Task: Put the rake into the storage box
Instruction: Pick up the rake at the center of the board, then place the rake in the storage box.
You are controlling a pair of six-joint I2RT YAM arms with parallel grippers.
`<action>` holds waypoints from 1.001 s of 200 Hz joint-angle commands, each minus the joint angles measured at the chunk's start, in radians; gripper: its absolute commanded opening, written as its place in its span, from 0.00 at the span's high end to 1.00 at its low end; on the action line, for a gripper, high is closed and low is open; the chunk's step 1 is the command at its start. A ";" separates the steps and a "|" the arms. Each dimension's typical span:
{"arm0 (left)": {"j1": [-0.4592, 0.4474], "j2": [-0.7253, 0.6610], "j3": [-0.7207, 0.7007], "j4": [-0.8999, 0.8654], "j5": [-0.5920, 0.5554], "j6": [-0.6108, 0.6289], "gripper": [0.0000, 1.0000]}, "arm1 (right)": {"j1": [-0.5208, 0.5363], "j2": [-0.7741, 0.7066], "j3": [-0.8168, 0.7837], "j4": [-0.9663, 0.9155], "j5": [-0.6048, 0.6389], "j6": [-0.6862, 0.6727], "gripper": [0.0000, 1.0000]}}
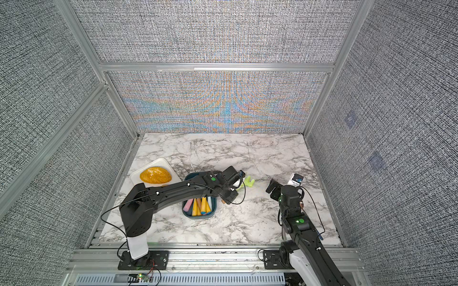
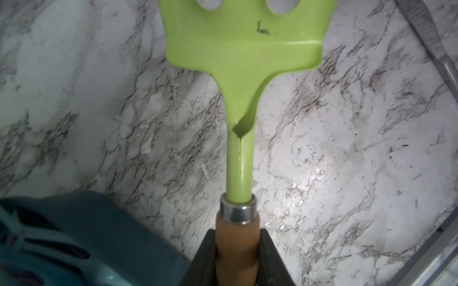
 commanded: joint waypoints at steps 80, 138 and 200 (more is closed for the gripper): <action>0.019 -0.310 -0.336 0.002 -0.291 -0.361 1.00 | 0.001 0.023 -0.034 0.131 -0.229 -0.106 0.01; 0.050 -0.425 -0.451 0.003 -0.308 -0.466 1.00 | 0.002 0.044 -0.038 0.161 -0.285 -0.116 0.01; 0.075 -0.375 -0.478 0.034 -0.268 -0.538 1.00 | 0.030 0.122 -0.049 0.269 -0.508 -0.156 0.01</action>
